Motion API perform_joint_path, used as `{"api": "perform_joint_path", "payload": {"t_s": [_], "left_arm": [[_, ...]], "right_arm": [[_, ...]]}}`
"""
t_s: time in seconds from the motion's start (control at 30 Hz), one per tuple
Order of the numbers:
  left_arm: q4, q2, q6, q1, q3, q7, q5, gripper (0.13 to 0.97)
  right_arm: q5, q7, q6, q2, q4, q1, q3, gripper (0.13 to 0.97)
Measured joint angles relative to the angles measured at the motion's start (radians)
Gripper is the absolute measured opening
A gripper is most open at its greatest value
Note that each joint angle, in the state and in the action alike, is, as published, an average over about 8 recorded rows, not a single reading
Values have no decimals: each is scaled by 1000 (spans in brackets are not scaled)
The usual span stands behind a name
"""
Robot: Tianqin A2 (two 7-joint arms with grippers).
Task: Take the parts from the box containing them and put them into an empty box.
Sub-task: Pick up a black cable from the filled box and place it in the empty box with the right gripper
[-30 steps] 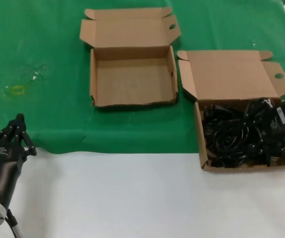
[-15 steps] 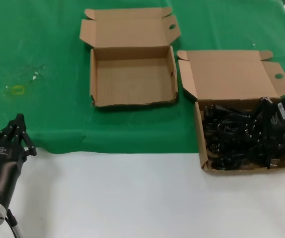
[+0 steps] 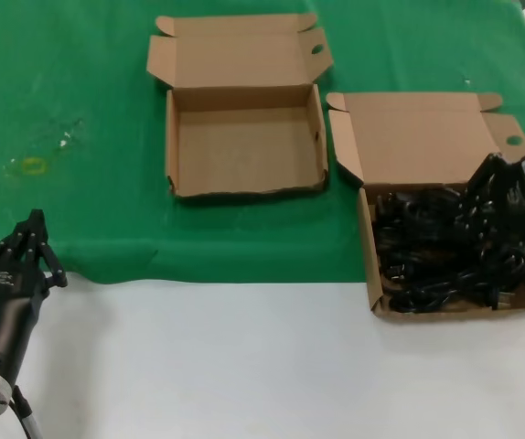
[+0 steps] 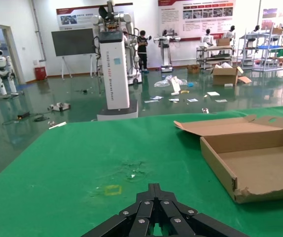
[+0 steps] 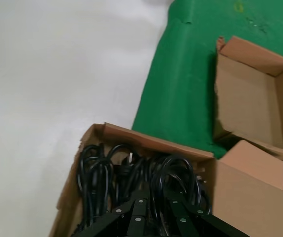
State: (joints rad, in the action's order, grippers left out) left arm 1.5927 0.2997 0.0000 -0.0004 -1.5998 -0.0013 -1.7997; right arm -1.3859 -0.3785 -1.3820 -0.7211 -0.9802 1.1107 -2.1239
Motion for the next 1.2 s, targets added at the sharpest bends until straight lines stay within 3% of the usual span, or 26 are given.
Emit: {"api": "perform_joint_path", "payload": {"t_s": [0.63, 1.2], "left_arm": [[0, 0, 0, 0, 0, 0, 0, 144], [0, 0, 0, 0, 0, 0, 0, 144]], "right_arm": [[-3, -40, 27, 68, 91, 117, 10, 181], [21, -28, 84, 234, 140, 219, -29, 180]]}}
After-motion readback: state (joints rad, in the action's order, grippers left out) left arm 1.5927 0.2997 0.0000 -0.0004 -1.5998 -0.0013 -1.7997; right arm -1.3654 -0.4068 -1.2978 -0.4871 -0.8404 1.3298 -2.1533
